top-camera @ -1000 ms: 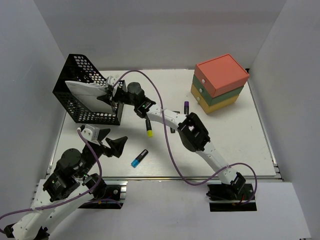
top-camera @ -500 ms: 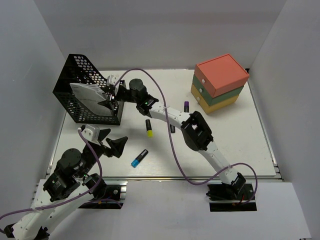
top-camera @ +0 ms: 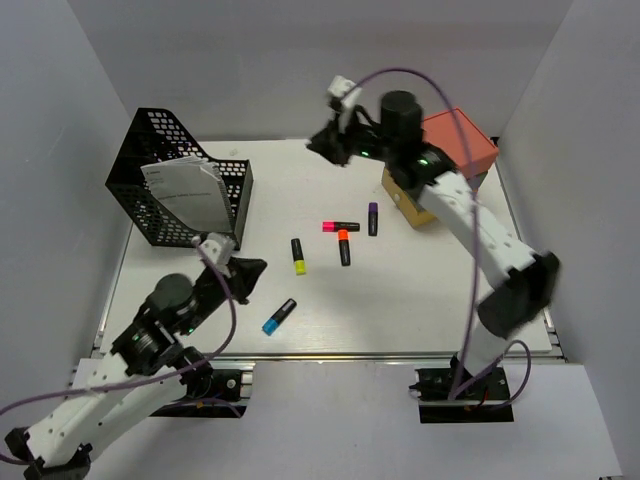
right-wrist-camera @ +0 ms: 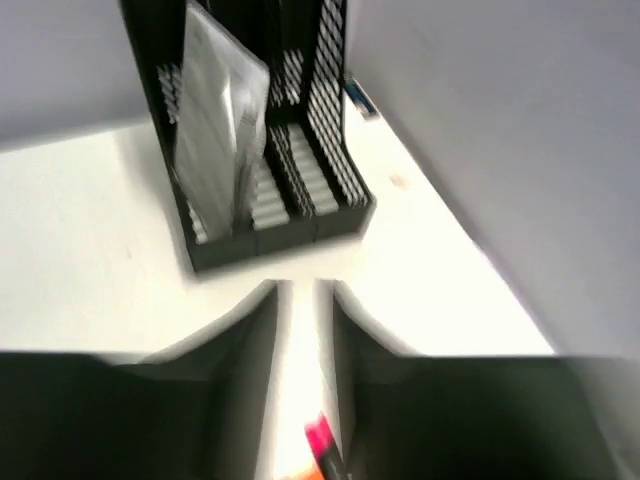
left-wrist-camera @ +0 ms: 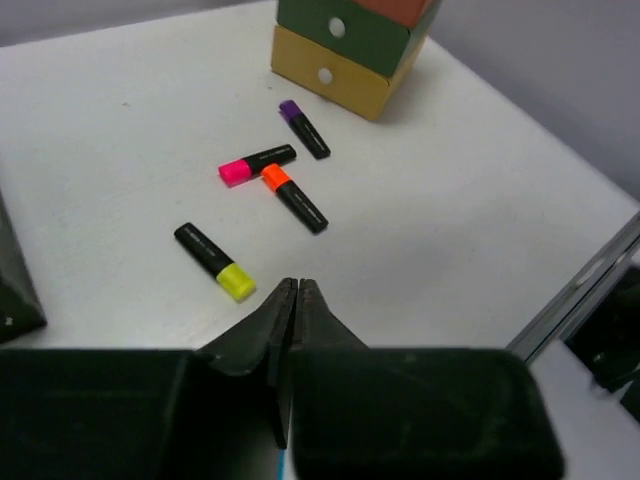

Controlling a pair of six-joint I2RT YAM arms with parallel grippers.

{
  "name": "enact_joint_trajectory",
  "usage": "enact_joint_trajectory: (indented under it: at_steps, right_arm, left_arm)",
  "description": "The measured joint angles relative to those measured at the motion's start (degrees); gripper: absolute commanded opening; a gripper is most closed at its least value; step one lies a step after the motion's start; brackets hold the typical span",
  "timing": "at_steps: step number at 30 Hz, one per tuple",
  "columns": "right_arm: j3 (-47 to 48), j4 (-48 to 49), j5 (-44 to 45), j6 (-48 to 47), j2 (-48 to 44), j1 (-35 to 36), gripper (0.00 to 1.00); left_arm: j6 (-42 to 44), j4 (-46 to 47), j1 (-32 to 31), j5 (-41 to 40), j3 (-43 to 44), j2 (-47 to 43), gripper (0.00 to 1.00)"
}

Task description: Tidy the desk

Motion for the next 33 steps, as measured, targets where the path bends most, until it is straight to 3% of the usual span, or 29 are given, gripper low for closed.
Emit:
enact_joint_trajectory:
  at_steps: [1,3,5,6,8,9,10,15,17,18,21,23,26,27,29,33]
  right_arm:
    - [-4.79,-1.57,-0.72,-0.55,-4.52,-2.25,0.72]
    - [-13.14,-4.13,-2.12,-1.40,-12.07,-5.07,0.78]
    - [-20.48,-6.36,-3.56,-1.53,-17.81,-6.84,0.76]
    - [-24.37,-6.71,-4.42,-1.22,-20.28,-7.87,0.71]
    - [-30.51,-7.58,-5.79,-0.42,-23.65,-9.73,0.40]
    - [-34.18,-7.39,-6.64,0.81,-25.31,-11.30,0.09]
    - [-36.87,-7.26,-7.23,1.75,-26.36,-12.70,0.00]
    - [-51.47,-0.44,-13.31,10.64,-32.13,-24.24,0.00]
    - [-54.05,1.51,-14.84,12.98,-33.81,-28.33,0.12]
    - [-55.41,3.56,-16.15,14.10,-34.82,-30.49,0.43]
    - [-58.53,6.86,-20.57,15.54,-38.18,-35.69,0.61]
    - [-58.97,7.98,-22.80,15.96,-39.78,-38.07,0.61]
    - [-59.82,10.27,-26.21,16.33,-42.60,-40.22,0.50]
    - [-60.26,10.78,-27.52,16.46,-43.67,-40.85,0.23]
    - [-60.70,11.72,-29.83,16.31,-45.27,-42.10,0.00]
    - [-60.89,13.09,-33.92,17.00,-46.49,-44.50,0.00]
  left_arm:
    - [-0.11,1.62,-0.04,1.42,0.02,3.41,0.09]
    - [-0.24,5.60,-0.31,4.70,0.50,12.24,0.03]
    - [-0.61,8.98,-0.59,7.28,0.90,20.72,0.03]
    - [-0.90,10.45,-0.63,8.50,1.42,25.09,0.04]
    - [-1.64,13.75,-0.66,10.60,3.08,34.05,0.11]
    - [-2.03,15.34,-0.68,11.37,4.33,37.88,0.23]
    - [-2.54,17.44,-0.59,12.28,5.92,42.40,0.27]
    - [-6.16,26.29,0.28,15.28,14.43,59.58,0.46]
    - [-7.82,29.49,0.85,16.24,18.23,65.85,0.53]
    - [-9.01,30.58,1.36,17.14,20.33,69.16,0.55]
    - [-12.92,34.80,3.10,19.63,27.61,79.21,0.59]
    - [-16.68,38.14,4.59,21.55,32.44,85.94,0.60]
    - [-23.04,42.51,6.93,24.61,39.01,95.19,0.64]
    - [-25.22,43.89,7.54,25.68,41.11,97.92,0.65]
    - [-29.73,46.29,8.61,27.56,45.68,103.14,0.67]
    - [-38.12,51.49,10.03,30.29,54.90,112.34,0.73]
